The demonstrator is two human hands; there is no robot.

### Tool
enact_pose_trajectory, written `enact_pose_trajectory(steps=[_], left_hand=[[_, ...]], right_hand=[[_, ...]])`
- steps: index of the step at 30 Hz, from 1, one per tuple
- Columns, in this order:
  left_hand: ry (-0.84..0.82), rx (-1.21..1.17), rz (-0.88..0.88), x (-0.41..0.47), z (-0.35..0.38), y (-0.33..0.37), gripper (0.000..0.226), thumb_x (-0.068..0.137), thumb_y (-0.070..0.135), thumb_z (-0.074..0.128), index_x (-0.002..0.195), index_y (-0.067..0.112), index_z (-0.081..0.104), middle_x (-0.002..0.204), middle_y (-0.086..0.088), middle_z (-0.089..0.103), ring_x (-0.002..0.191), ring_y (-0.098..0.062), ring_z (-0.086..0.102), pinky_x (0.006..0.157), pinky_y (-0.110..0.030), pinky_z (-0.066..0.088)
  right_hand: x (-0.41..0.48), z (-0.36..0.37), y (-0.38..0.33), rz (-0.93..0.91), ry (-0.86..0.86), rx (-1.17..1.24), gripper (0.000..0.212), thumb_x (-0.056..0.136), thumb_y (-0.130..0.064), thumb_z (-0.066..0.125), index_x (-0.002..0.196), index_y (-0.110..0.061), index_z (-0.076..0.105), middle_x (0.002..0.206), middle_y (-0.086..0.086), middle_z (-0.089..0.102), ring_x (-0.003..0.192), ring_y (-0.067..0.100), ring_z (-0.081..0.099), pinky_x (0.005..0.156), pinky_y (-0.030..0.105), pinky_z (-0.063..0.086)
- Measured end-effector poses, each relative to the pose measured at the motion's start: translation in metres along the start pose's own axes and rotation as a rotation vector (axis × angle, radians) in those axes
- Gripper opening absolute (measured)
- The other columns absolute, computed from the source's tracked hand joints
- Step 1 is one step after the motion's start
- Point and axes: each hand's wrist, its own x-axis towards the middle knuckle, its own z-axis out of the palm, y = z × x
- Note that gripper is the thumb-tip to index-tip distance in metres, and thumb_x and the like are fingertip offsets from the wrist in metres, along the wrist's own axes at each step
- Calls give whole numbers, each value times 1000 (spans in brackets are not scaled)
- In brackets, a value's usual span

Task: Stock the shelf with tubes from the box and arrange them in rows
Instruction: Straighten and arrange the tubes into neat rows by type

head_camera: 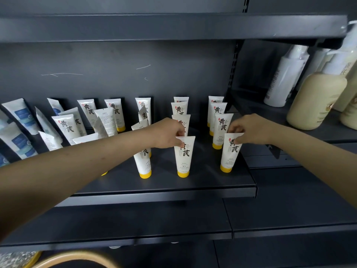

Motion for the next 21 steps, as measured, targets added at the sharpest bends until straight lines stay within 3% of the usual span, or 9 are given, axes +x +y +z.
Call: enact_pose_trajectory(steps=[14, 21], left_hand=[[0, 7, -25, 2, 0, 1, 25, 86, 28, 66, 105, 13, 62, 95, 6, 55, 90, -11, 51, 74, -22, 37], [-40, -8, -21, 1, -7, 5, 30, 88, 25, 65, 115, 12, 64, 113, 0, 64, 101, -13, 55, 82, -20, 40]], right_hand=[[0, 2, -2, 0, 16, -62, 30, 81, -15, 69, 111, -14, 65, 110, 1, 65, 99, 13, 59, 83, 23, 47], [-2, -4, -7, -10, 8, -46, 31, 81, -19, 69, 112, -16, 65, 112, -2, 65, 100, 10, 59, 83, 21, 46]])
